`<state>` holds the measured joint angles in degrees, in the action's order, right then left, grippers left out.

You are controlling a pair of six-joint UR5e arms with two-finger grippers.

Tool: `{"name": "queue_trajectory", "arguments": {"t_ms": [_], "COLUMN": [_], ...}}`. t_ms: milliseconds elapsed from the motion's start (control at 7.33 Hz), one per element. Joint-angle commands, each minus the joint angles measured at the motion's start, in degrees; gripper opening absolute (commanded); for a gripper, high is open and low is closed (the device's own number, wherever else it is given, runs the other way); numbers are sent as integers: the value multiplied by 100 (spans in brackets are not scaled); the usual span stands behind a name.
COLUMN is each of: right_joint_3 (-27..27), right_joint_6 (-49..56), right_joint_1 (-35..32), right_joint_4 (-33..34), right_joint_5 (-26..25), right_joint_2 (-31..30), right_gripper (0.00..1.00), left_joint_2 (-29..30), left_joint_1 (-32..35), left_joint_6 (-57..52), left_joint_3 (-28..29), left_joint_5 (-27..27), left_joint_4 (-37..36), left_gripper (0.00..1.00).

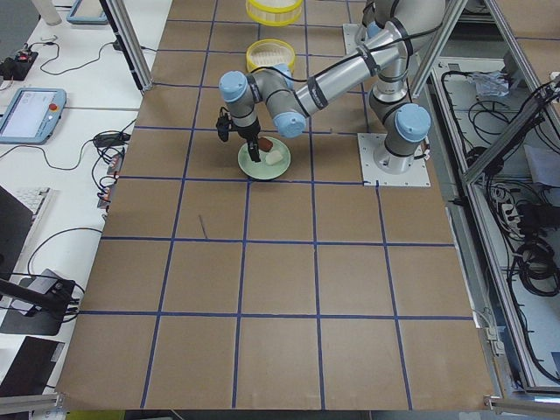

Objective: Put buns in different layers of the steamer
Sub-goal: 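Lift the top tier away from the robot while the left gripper reaches toward the plate, then grasp the white bun on the green plate with the left gripper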

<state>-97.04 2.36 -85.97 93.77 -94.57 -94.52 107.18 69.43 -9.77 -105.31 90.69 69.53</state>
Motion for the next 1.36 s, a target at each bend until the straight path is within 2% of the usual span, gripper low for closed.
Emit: {"name": "queue_trajectory", "arguments": {"t_ms": [0, 273, 409, 818, 1091, 1227], "right_joint_3": [9, 53, 53, 53, 53, 53], "right_joint_6": [-16, 1, 36, 36, 37, 45], "right_joint_1": [-7, 10, 71, 169, 151, 160], "right_joint_4": [36, 36, 36, 27, 27, 27], "right_joint_5": [-27, -157, -298, -273, -255, -264], "right_joint_2": [-5, 4, 13, -5, -5, -5], "right_gripper": [6, 7, 7, 7, 8, 8], "left_joint_2": [15, -153, -136, -57, -56, -56], "left_joint_1": [-8, 10, 9, 9, 9, 9], "left_joint_6": [842, 1029, 1117, 1074, 1048, 1030], "left_joint_3": [-453, -674, -788, -851, -816, -824], "left_joint_5": [-16, -121, -304, -254, -227, -227], "left_joint_4": [-201, -220, -220, -246, -238, -238], "left_gripper": [96, 96, 93, 81, 50, 41]}}
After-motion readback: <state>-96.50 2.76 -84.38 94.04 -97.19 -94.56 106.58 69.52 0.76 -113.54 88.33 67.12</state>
